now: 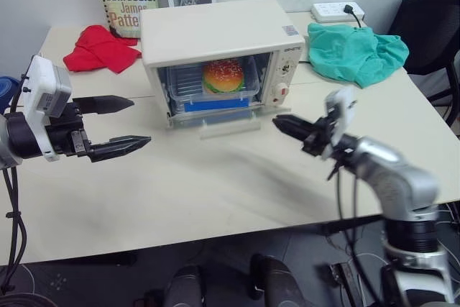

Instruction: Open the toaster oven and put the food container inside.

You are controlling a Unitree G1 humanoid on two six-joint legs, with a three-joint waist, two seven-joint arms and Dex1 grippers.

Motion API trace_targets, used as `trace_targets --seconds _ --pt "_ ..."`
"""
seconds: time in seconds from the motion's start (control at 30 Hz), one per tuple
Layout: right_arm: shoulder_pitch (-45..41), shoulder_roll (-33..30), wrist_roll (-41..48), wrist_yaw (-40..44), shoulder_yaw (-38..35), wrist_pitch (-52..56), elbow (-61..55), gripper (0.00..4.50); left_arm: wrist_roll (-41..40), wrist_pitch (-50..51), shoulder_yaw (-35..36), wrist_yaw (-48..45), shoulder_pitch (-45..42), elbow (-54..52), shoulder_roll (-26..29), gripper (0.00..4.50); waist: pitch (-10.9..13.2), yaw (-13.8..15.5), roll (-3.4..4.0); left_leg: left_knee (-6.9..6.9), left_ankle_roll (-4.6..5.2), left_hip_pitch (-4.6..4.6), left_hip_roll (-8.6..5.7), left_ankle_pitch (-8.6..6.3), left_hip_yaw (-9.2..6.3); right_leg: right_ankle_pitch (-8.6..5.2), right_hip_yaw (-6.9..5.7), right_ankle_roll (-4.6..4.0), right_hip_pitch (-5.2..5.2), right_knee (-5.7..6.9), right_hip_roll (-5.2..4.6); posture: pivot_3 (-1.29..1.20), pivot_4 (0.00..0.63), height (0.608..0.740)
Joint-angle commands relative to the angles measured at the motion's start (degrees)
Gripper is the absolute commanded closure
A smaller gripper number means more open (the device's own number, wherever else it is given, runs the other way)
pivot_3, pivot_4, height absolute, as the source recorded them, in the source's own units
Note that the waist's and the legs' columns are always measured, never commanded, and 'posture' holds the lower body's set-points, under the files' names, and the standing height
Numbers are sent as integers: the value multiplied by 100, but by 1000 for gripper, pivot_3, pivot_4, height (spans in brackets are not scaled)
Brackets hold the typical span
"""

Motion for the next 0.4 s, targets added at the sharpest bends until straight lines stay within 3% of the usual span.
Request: trace_targets --seconds 0.03,0.13,0.3,0.4 --pt "-145 -823 876 488 -776 660 -251 2440 167 -258 152 -95 -116 264 190 0 0 38 0 1 31 -1 0 -19 3 0 0 0 0 -15 0 0 150 740" --pt "-245 -1518 1180 674 -1228 985 -138 1633 110 -282 189 -149 -283 525 181 0 5 82 6 4 32 -1 0 -20 9 0 1 1 -2 -22 0 0 150 740" --pt "-42 -2098 1247 820 -1548 1108 -14 35 188 -392 156 -270 -412 780 233 0 4 76 5 3 31 10 4 -19 15 0 3 0 -1 -17 0 0 150 740" --pt "102 -2056 1111 762 -1480 956 -11 35 141 -371 112 -222 -529 847 178 0 4 79 4 4 31 12 4 -19 20 0 6 0 -1 -16 0 0 150 740"
